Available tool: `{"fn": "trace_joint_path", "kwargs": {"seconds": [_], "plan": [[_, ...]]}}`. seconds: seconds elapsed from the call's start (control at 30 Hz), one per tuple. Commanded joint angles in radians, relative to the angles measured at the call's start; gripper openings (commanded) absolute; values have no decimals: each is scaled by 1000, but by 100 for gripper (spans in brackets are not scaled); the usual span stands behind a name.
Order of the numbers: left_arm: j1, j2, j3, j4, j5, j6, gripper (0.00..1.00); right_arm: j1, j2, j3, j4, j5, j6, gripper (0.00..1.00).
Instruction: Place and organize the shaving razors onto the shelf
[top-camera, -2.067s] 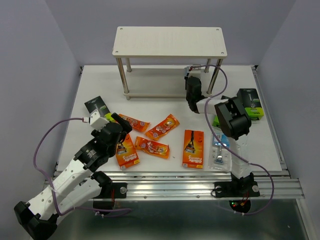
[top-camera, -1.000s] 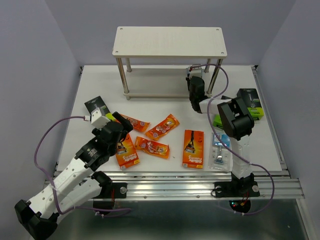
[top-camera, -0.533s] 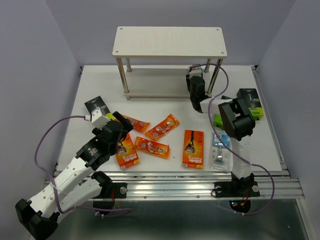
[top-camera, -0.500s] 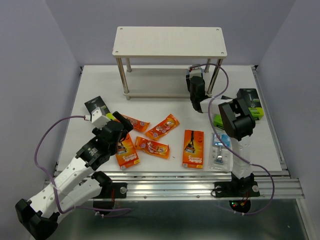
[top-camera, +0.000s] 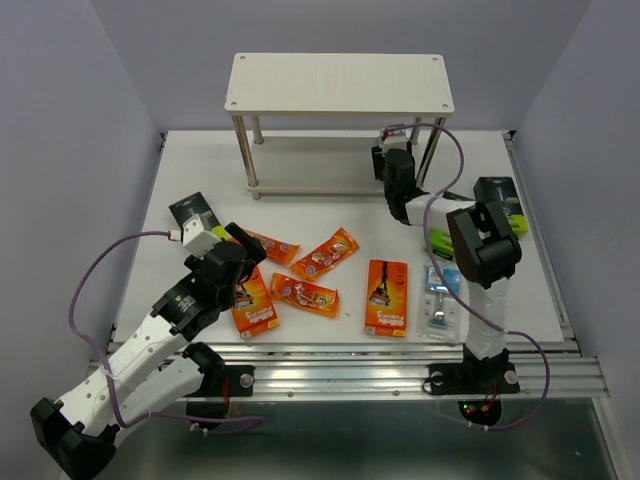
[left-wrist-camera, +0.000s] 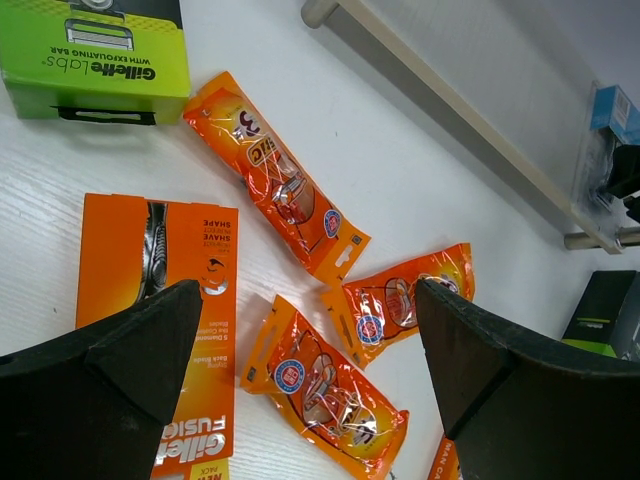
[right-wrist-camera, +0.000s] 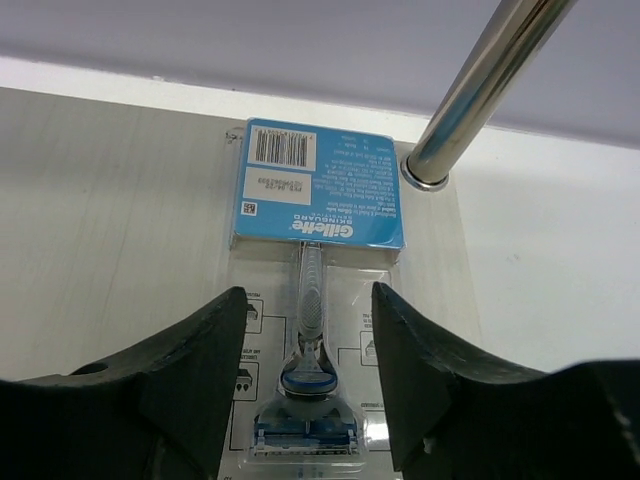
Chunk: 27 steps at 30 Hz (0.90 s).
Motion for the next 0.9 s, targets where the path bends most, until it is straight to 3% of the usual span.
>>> {"fn": "trace_joint_path", "kwargs": {"seconds": [0.0, 0.17, 0.27, 0.5, 0.63, 0.87], "plan": [[9, -17, 20, 28, -22, 9, 99, 3, -77, -24, 16, -10, 8, 59], [9, -31, 16, 29, -16, 9, 99, 33, -145, -98, -15, -27, 66, 75], [9, -34, 12, 29, -10, 14, 99, 61, -214, -155, -48, -48, 100, 100], [10, -48, -3, 48, 15, 40, 99, 165, -392, -259, -241, 56, 218, 100], [10, -63, -12, 63, 39, 76, 99, 231, -556, -325, -535, 145, 447, 100], [12, -65, -47, 126, 122, 129, 99, 231, -874, -481, -1077, 111, 799, 100]]}}
